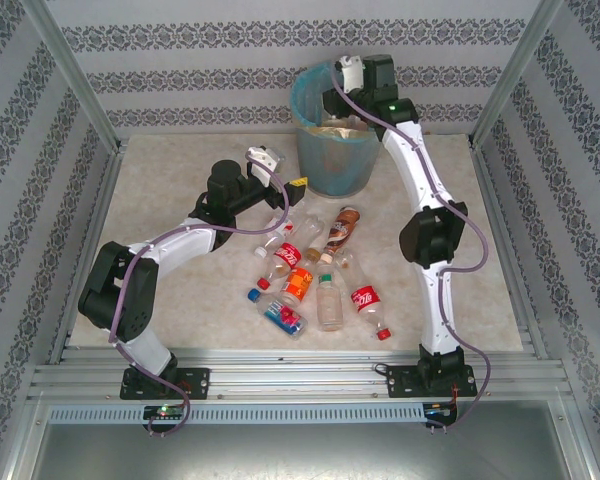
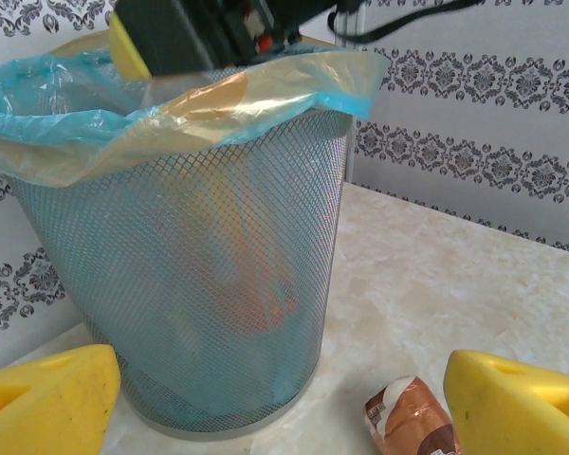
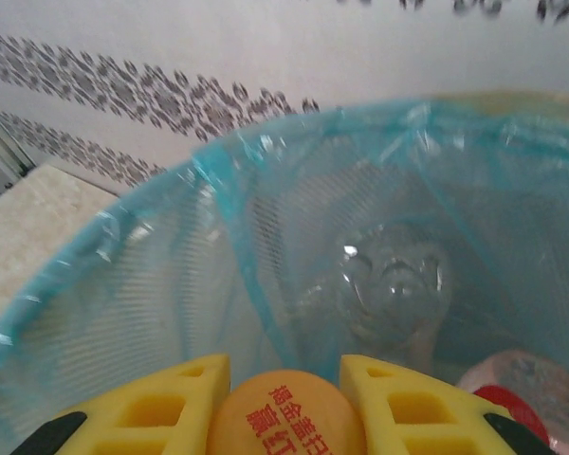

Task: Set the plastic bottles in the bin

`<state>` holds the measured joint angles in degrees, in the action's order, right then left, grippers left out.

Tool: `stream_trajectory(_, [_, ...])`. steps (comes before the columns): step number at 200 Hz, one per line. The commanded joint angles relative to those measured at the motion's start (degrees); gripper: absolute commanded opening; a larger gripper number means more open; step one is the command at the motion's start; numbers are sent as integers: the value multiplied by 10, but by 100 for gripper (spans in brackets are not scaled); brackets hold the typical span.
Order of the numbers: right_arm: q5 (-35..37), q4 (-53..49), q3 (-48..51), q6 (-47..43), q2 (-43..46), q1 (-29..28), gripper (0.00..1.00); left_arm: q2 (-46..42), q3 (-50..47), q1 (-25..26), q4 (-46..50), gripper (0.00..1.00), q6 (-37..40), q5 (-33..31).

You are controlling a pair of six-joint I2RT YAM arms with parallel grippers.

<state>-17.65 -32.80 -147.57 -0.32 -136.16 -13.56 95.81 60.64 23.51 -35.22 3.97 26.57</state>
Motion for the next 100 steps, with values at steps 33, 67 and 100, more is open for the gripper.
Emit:
stream_trajectory(33, [-22, 34, 10, -2, -68, 13, 6, 3, -2, -5, -10, 89, -6, 13])
stream_trajectory(67, [-21, 48, 9, -15, -81, 12, 14, 3, -4, -5, -11, 89, -3, 13])
stream_trajectory(100, [-34, 59, 9, -17, -63, 7, 34, 1, -5, -5, -10, 89, -2, 12])
